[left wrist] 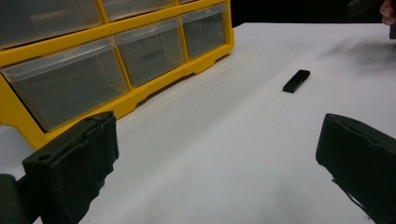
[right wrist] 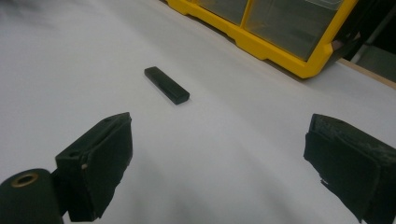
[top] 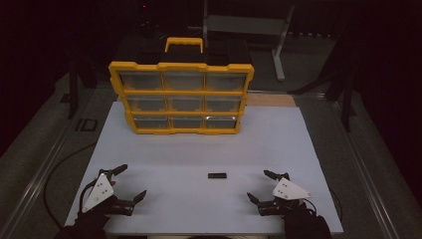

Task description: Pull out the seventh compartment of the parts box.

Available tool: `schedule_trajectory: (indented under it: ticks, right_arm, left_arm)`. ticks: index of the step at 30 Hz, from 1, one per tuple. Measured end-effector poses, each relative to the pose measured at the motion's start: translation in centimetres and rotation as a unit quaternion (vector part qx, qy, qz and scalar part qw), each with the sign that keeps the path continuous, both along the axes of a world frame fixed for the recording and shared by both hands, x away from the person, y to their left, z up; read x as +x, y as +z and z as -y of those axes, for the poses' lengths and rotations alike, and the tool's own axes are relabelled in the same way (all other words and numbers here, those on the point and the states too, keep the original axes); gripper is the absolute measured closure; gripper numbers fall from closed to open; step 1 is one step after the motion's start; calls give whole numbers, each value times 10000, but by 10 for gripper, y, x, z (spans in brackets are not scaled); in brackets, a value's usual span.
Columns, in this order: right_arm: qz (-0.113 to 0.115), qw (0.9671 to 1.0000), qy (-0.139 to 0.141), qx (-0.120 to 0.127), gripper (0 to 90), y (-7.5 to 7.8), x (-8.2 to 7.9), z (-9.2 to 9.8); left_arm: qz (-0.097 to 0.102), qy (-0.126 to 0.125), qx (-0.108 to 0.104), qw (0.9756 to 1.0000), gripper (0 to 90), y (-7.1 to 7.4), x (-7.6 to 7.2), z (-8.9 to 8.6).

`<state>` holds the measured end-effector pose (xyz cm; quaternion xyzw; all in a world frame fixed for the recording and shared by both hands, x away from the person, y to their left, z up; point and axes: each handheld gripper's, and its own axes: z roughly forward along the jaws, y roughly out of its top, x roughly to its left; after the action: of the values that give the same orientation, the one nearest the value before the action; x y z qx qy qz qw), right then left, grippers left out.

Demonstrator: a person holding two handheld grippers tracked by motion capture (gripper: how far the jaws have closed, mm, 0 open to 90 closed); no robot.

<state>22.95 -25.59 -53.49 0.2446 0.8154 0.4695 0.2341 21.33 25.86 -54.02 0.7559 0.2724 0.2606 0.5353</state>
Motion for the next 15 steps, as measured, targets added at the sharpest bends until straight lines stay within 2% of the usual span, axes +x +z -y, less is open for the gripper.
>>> schedule_trajectory:
  ticks: [15]
  right_arm:
    - [202, 9997, 37, -94, 81, 2, -4, -4]
  left_arm:
    - [-123, 3, 118, 9999, 0, 3, -2, 2]
